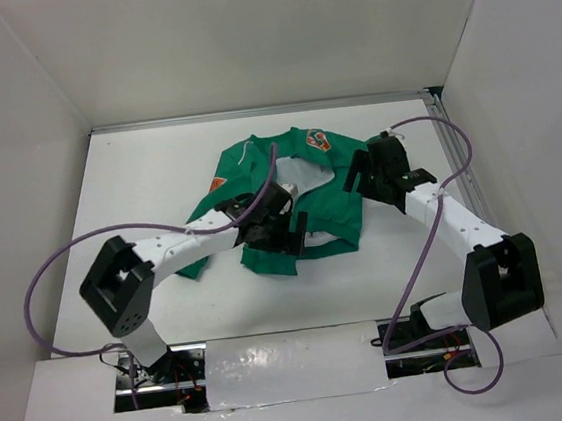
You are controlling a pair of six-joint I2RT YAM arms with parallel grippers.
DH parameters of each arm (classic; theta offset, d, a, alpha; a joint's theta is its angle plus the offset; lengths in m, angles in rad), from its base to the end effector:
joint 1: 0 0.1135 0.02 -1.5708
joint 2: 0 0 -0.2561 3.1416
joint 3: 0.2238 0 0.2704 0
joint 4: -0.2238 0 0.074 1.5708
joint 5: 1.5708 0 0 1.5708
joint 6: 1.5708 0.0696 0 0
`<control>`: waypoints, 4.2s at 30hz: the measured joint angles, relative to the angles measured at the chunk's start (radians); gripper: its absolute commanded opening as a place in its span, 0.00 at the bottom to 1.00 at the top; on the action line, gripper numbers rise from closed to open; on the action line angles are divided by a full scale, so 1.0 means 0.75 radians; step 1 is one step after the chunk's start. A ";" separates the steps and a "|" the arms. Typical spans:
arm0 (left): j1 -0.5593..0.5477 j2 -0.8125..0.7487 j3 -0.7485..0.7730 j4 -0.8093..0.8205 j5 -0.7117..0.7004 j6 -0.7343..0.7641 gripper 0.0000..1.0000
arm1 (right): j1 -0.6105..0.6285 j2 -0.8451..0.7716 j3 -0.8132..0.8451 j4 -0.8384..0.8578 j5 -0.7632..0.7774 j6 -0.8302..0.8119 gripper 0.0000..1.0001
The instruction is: Zip up the jacket
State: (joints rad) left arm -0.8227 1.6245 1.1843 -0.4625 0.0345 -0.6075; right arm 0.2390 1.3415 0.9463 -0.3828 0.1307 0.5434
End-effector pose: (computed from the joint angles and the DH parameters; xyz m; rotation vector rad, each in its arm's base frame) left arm 0.2613 -0.2851 0.1985 0.2935 2.5728 -0.6230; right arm 0.3229 0.0693 0.2164 0.4202 2.3145 0.2330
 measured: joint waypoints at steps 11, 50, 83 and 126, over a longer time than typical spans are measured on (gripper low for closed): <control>-0.003 0.362 0.157 -0.169 -0.079 -0.105 0.97 | 0.014 -0.060 -0.080 0.042 0.017 0.043 0.87; -0.024 0.396 0.173 -0.312 -0.128 -0.264 0.79 | 0.045 -0.117 -0.117 0.080 0.065 0.056 0.87; -0.058 0.392 0.166 -0.334 -0.203 -0.369 0.00 | 0.152 -0.111 -0.136 0.074 0.142 0.029 0.86; 0.078 -0.137 -0.279 -0.115 -0.216 -0.520 0.00 | 0.617 0.750 0.388 -0.130 0.456 0.359 0.14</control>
State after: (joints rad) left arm -0.7643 1.5215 0.9749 -0.5488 -0.1276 -0.9977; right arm 0.7017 1.9038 1.2373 -0.4801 0.4728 0.8127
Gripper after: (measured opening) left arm 0.043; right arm 0.239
